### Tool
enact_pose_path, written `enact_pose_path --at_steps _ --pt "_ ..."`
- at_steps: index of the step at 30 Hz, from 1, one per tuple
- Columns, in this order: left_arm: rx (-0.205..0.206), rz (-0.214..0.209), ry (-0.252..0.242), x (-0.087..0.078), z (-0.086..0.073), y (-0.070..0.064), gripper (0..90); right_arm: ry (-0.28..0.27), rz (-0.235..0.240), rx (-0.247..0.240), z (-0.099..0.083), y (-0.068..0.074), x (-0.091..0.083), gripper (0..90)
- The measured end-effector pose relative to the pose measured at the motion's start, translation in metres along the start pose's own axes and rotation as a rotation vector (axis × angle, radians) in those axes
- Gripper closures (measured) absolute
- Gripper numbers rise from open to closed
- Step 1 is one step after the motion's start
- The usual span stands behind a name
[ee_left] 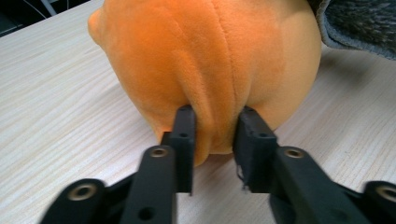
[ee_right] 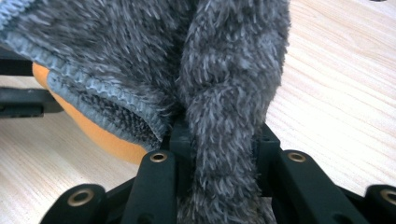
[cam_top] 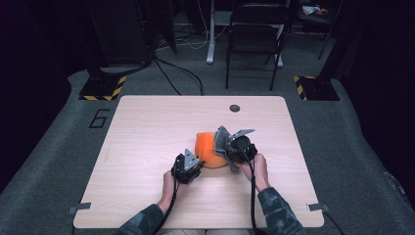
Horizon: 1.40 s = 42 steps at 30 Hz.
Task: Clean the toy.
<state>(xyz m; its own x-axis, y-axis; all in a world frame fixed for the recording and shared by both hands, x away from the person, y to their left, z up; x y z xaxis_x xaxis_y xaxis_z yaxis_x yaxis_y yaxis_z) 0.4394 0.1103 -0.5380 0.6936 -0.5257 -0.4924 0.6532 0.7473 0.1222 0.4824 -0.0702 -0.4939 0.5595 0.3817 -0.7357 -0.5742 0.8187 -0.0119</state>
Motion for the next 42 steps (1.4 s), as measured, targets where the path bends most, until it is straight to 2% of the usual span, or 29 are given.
enact_pose_path --at_steps 2,6,10,11,13,14,17,18,19,20,24,29,30,42 --pt "0.003 -0.008 -0.011 -0.002 0.001 0.001 79.4 -0.003 0.005 0.007 0.002 -0.001 -0.003 69.0" --pt "0.000 -0.021 -0.031 -0.006 0.006 0.004 81.8 -0.018 0.003 0.014 0.007 -0.002 -0.011 69.0" --pt "0.002 -0.048 -0.047 -0.014 0.014 0.004 82.8 -0.085 0.001 0.004 0.021 0.003 -0.032 69.0" --pt "0.002 -0.048 -0.047 -0.014 0.014 0.004 82.7 -0.085 0.001 0.004 0.021 0.003 -0.032 69.0" --pt "-0.003 -0.061 -0.059 -0.018 0.018 0.002 82.8 -0.106 0.007 -0.009 0.027 0.011 -0.040 69.0" --pt "-0.002 -0.072 -0.059 -0.020 0.020 0.000 82.7 -0.120 0.023 -0.037 0.032 0.022 -0.045 68.9" --pt "-0.008 -0.094 -0.061 -0.023 0.022 -0.004 82.7 -0.127 0.029 -0.063 0.034 0.030 -0.044 68.8" --pt "-0.001 -0.103 -0.058 -0.023 0.022 -0.007 82.7 -0.110 0.033 -0.095 0.032 0.037 -0.038 68.7" --pt "-0.001 -0.103 -0.058 -0.023 0.022 -0.007 82.7 -0.110 0.033 -0.095 0.032 0.037 -0.038 68.7" --pt "0.003 -0.103 -0.045 -0.022 0.021 -0.007 82.7 -0.081 0.013 -0.119 0.028 0.039 -0.029 68.7" --pt "-0.009 -0.104 -0.041 -0.019 0.019 -0.005 82.5 -0.071 0.007 -0.096 0.024 0.035 -0.023 68.7" --pt "-0.017 -0.101 -0.030 -0.017 0.017 -0.001 82.4 -0.046 -0.010 -0.096 0.020 0.027 -0.018 68.5" --pt "-0.032 -0.104 -0.028 -0.016 0.015 0.000 82.4 -0.029 -0.017 -0.079 0.016 0.022 -0.016 68.5" --pt "-0.044 -0.097 -0.019 -0.014 0.012 0.006 82.2 0.055 -0.031 -0.010 -0.001 -0.005 -0.002 68.5"
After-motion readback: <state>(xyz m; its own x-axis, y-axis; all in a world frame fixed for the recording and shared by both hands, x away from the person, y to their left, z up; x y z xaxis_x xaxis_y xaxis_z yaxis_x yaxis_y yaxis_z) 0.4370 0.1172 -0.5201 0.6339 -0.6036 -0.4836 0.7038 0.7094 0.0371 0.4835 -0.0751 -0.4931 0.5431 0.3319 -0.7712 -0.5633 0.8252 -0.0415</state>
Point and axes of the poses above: each handheld gripper's, and its own axes: x roughly forward along the jaws, z roughly out of its top, y roughly to its left, the point moved 5 cm from there along x, roughly forward along the jaws, and after that the axes turned 2 degrees about -y, right-handed, at the moved point
